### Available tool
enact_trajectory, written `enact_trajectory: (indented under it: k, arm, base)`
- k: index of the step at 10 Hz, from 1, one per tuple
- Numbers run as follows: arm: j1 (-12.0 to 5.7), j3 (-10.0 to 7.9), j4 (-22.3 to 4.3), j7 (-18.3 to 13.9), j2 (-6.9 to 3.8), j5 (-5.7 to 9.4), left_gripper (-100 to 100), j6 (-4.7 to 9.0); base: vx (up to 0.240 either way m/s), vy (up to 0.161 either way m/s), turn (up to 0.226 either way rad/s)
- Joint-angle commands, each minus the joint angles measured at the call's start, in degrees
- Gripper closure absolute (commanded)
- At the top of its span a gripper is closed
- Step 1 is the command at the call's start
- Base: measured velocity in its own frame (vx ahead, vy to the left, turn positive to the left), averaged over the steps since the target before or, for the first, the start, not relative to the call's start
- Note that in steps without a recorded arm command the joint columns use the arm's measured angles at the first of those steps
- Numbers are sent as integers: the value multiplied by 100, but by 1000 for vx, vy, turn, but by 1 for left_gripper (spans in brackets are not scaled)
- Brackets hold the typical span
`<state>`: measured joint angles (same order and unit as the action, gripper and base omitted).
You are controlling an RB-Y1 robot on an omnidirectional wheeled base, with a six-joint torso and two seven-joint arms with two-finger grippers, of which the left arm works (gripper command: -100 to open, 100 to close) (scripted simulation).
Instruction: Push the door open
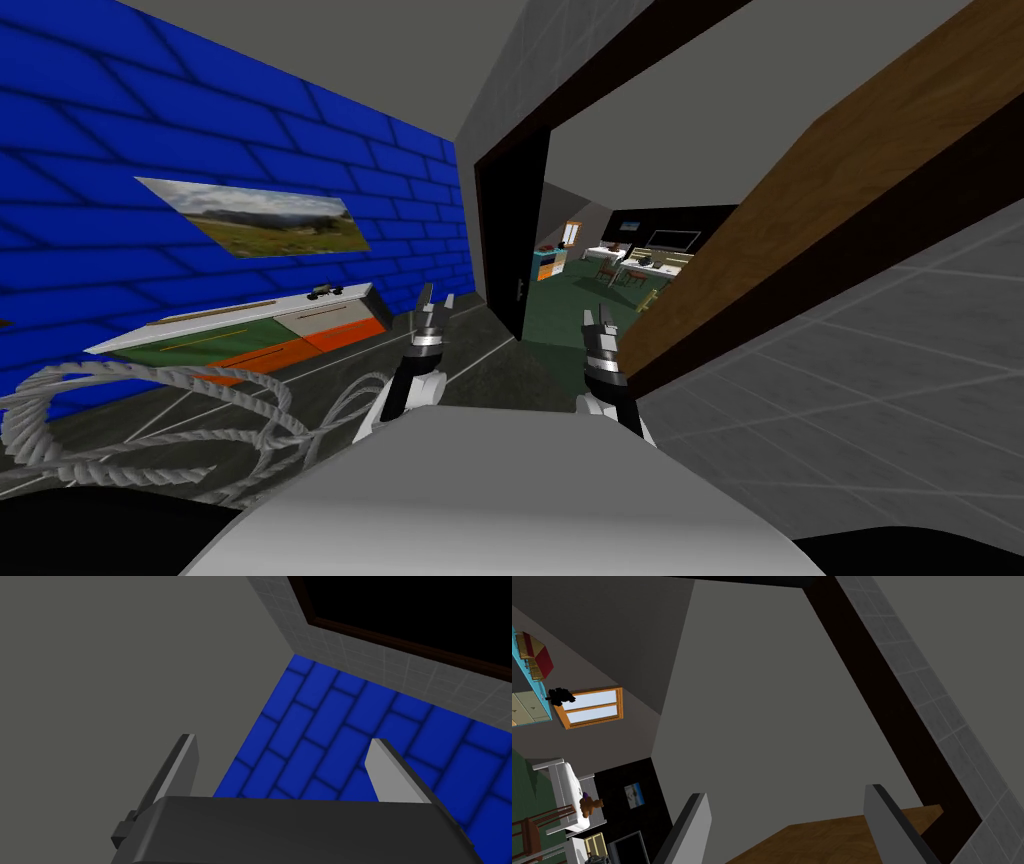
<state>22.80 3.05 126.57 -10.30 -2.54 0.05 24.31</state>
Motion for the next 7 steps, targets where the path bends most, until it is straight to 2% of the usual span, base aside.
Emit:
enact_trajectory:
  k: [1, 5, 6, 7]
  arm:
    - [-25, 59, -173, -109, -23, 69, -100, 73]
    - [-139, 146, -581, -381, -94, 256, -100, 202]
    - [-202, 195, -808, -532, -126, 361, -100, 274]
    - [-234, 220, -921, -608, -141, 413, -100, 310]
  base:
    - [101, 47, -127]
    - [75, 44, -129]
    - [119, 61, -207]
    - [133, 80, -208]
